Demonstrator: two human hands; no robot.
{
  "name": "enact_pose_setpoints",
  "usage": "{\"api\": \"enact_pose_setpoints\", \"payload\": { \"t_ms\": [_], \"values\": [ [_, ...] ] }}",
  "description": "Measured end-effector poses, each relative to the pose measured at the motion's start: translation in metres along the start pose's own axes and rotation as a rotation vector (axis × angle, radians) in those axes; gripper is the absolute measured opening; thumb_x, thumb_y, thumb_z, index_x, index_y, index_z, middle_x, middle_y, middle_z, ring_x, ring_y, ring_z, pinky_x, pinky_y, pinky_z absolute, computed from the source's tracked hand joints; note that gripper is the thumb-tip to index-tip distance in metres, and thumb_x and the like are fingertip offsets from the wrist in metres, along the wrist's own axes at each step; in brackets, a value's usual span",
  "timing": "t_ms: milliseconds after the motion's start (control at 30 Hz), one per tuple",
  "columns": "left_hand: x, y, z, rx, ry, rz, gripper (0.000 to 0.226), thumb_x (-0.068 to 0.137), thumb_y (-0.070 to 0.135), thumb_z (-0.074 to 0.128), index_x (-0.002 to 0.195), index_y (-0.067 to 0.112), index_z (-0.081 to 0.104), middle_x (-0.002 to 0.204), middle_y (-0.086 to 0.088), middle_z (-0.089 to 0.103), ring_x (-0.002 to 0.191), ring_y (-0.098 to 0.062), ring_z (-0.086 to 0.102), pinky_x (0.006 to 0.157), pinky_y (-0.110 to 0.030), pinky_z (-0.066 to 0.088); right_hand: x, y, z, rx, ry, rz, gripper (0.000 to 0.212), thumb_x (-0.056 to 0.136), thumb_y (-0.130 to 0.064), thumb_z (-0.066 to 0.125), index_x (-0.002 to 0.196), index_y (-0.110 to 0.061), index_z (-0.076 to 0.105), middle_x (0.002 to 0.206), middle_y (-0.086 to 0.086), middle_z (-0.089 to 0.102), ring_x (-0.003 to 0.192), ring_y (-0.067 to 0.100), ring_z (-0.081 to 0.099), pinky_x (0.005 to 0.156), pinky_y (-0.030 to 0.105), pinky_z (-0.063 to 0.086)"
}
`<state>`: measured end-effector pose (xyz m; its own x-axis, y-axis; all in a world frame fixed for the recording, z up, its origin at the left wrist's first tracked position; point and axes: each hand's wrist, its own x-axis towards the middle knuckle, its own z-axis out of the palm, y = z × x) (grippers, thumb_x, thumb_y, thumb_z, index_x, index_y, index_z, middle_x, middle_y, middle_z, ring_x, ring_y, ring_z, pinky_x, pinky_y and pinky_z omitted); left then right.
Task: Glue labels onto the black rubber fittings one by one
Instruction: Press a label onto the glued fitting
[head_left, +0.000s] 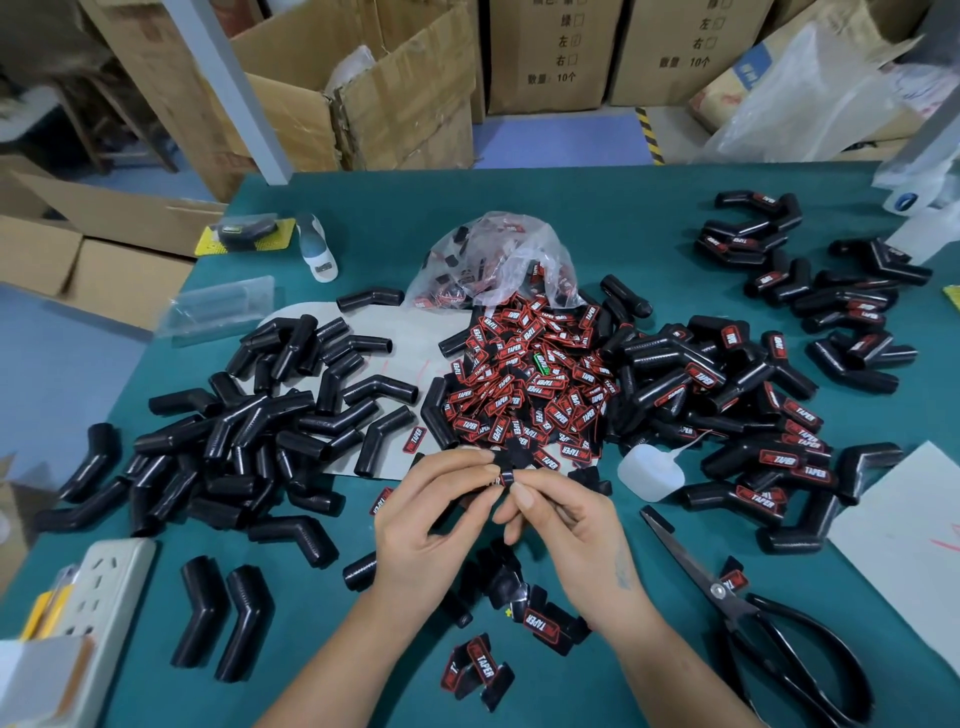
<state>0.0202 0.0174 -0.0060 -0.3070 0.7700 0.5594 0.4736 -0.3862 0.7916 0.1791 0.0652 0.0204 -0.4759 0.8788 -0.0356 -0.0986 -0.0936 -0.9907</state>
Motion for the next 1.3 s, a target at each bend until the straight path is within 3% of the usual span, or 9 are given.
{"api": "enact_pose_setpoints", "payload": {
  "t_ms": [300, 467, 633, 867, 967, 1067, 1167, 1300],
  "values": [
    [0.002, -0.002, -0.002, 0.015, 0.003, 0.086, 0.012, 0.096, 0.008, 0.075, 0.107, 0.002, 0.077, 0.116, -0.012, 0.073, 0.109, -0.026, 0.073, 0.098, -0.036, 0.057, 0.001, -0.004, -0.001, 0.042, -0.025, 0.009, 0.022, 0.104, -0.02, 0.058, 0.101, -0.027, 0.079, 0.086, 0.003, 0.073, 0.073, 0.013, 0.067, 0.079, 0.022, 0.053],
    [0.003, -0.004, -0.003, 0.028, -0.045, 0.047, 0.014, 0.094, 0.002, 0.073, 0.106, 0.002, 0.079, 0.119, -0.007, 0.073, 0.111, -0.025, 0.072, 0.098, -0.035, 0.056, 0.002, -0.004, -0.003, 0.077, 0.006, 0.055, 0.017, 0.099, -0.022, 0.064, 0.099, -0.029, 0.079, 0.084, 0.004, 0.075, 0.074, 0.013, 0.068, 0.078, 0.022, 0.054],
    [0.004, -0.002, -0.004, -0.036, -0.091, -0.058, 0.017, 0.097, 0.005, 0.068, 0.11, 0.007, 0.079, 0.121, -0.001, 0.072, 0.112, -0.024, 0.071, 0.088, -0.048, 0.061, 0.005, -0.003, -0.004, 0.091, 0.042, 0.068, 0.018, 0.094, -0.041, 0.067, 0.099, -0.03, 0.08, 0.081, 0.003, 0.073, 0.073, 0.014, 0.065, 0.077, 0.024, 0.054],
    [0.005, -0.001, -0.005, -0.063, -0.128, -0.102, 0.023, 0.098, 0.004, 0.062, 0.114, 0.008, 0.078, 0.124, 0.001, 0.073, 0.116, -0.022, 0.07, 0.085, -0.053, 0.063, 0.004, -0.002, -0.003, 0.108, 0.058, 0.065, 0.017, 0.097, -0.038, 0.066, 0.097, -0.028, 0.08, 0.079, 0.002, 0.071, 0.071, 0.014, 0.063, 0.075, 0.022, 0.052],
    [0.005, -0.002, -0.004, -0.067, -0.124, -0.113, 0.026, 0.098, 0.004, 0.061, 0.117, 0.011, 0.078, 0.125, 0.003, 0.073, 0.117, -0.022, 0.07, 0.089, -0.049, 0.062, 0.004, -0.001, -0.004, 0.106, 0.061, 0.066, 0.016, 0.1, -0.028, 0.064, 0.096, -0.027, 0.079, 0.079, 0.003, 0.071, 0.071, 0.014, 0.063, 0.075, 0.022, 0.052],
    [0.003, -0.001, -0.003, -0.049, -0.128, -0.118, 0.036, 0.098, 0.006, 0.061, 0.128, 0.021, 0.074, 0.129, 0.008, 0.073, 0.121, -0.019, 0.069, 0.104, -0.033, 0.054, 0.004, -0.002, -0.003, 0.102, 0.063, 0.085, 0.014, 0.098, -0.029, 0.065, 0.096, -0.025, 0.078, 0.081, 0.003, 0.072, 0.072, 0.015, 0.064, 0.075, 0.021, 0.052],
    [0.0, 0.002, -0.002, -0.034, -0.149, -0.234, 0.055, 0.099, 0.016, 0.061, 0.149, 0.038, 0.053, 0.134, 0.015, 0.07, 0.129, -0.013, 0.065, 0.112, -0.026, 0.046, 0.003, -0.003, -0.002, 0.081, 0.024, 0.104, 0.011, 0.093, -0.032, 0.071, 0.101, -0.026, 0.076, 0.085, -0.003, 0.071, 0.074, 0.013, 0.065, 0.078, 0.021, 0.054],
    [-0.004, 0.005, 0.001, -0.004, -0.204, -0.211, 0.066, 0.102, 0.019, 0.058, 0.16, 0.04, 0.033, 0.14, 0.019, 0.066, 0.137, -0.011, 0.058, 0.116, -0.022, 0.038, 0.003, 0.0, 0.002, 0.103, 0.027, 0.125, 0.009, 0.092, -0.024, 0.072, 0.098, -0.031, 0.074, 0.082, -0.008, 0.068, 0.075, 0.008, 0.063, 0.075, 0.022, 0.054]
  ]
}}
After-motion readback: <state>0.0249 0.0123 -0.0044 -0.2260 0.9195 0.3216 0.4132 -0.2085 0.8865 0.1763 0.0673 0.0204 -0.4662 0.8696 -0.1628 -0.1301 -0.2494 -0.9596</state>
